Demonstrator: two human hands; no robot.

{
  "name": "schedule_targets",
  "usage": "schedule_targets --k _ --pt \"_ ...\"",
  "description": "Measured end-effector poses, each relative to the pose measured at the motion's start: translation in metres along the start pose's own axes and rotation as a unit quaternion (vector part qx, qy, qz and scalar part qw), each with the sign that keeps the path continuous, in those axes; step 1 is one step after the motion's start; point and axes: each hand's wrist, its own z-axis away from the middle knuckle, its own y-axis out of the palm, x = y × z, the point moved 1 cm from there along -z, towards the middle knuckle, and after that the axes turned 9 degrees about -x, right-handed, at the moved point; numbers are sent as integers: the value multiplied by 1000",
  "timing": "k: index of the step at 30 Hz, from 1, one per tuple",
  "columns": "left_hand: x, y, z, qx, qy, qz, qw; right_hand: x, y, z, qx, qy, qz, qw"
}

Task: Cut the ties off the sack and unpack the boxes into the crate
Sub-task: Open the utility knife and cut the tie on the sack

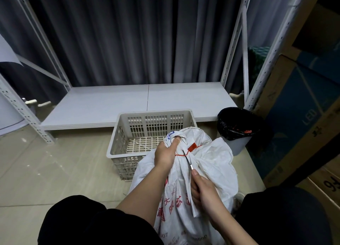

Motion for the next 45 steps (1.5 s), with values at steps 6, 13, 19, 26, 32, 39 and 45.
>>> schedule_targets --k 6,13,19,26,32,39,45 --pt "0 5 -4 -10 3 -25 1000 -1 -4 0 -5 -10 36 999" --pt "-10 -21 -30 -81 8 -5 997 27 -22 1 -40 -85 30 995" --pt "-7 -25 -19 -2 18 41 999 50 -2 -5 -28 -90 67 993" --pt "-8 -31 -9 71 13 108 992 82 8 -50 -129 -172 118 969" --pt "-16 -42 -3 115 46 86 989 81 18 -89 -118 -137 162 970" --pt "-34 -64 -1 132 233 -180 947 102 22 -99 -114 -140 74 981" --pt "-44 -75 14 162 364 -343 851 124 38 -103 -92 -215 48 971"
